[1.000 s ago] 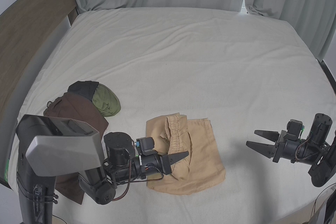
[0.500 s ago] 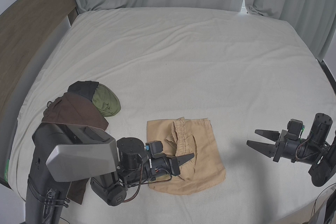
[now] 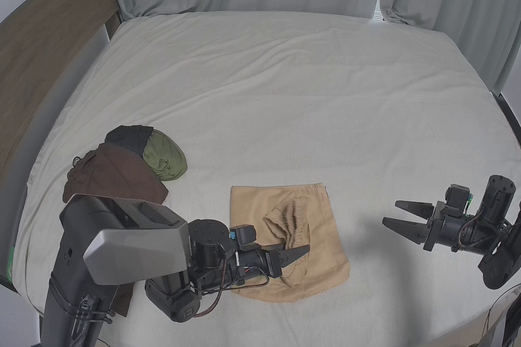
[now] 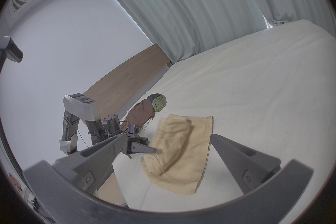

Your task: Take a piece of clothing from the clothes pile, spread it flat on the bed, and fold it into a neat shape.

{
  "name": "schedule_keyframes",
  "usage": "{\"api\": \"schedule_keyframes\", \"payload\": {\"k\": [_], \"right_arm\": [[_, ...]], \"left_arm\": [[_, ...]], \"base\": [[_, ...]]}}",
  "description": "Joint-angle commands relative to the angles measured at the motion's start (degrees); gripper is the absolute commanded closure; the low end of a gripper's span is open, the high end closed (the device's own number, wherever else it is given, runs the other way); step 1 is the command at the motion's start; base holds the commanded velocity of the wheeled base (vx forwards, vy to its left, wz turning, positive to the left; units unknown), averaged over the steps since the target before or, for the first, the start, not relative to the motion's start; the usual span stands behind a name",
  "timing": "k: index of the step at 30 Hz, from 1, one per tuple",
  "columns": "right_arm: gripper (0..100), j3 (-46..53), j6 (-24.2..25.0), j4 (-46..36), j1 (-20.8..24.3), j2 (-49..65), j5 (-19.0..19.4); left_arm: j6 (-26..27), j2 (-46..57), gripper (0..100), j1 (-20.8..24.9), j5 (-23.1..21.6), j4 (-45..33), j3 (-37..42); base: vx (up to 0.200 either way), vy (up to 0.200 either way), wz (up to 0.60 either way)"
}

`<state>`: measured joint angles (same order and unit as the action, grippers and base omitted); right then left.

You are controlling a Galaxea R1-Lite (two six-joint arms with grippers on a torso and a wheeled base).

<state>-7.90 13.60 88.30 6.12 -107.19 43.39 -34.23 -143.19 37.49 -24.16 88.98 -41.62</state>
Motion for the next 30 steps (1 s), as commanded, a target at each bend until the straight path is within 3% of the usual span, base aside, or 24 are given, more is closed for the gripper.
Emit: {"api": "schedule_keyframes", "payload": {"k": [1,7,14,30], "right_arm": [[0,0.08,-0.07,0.03,0.12,-0.03,0.03],[0,0.17,-0.07,-0.05,0.12,-0.03,0.03],[0,0.69,-0.33,-0.05,0.65,-0.39,0.03],[0,2.01,-0.68,-0.05,1.97,-0.56,-0.06]], "left_arm": [[0.13,-0.33,0,-0.13,0.26,0.05,-0.57],[0.66,0.02,0,-0.40,0.26,0.05,-0.31],[6.46,4.50,0,-3.21,0.87,0.05,2.68],[7.16,19.62,0,-8.66,-1.94,-0.03,12.09]], "base": [[0.000,0.000,0.00],[0.000,0.000,0.00],[0.000,0.000,0.00],[0.000,0.000,0.00]]}}
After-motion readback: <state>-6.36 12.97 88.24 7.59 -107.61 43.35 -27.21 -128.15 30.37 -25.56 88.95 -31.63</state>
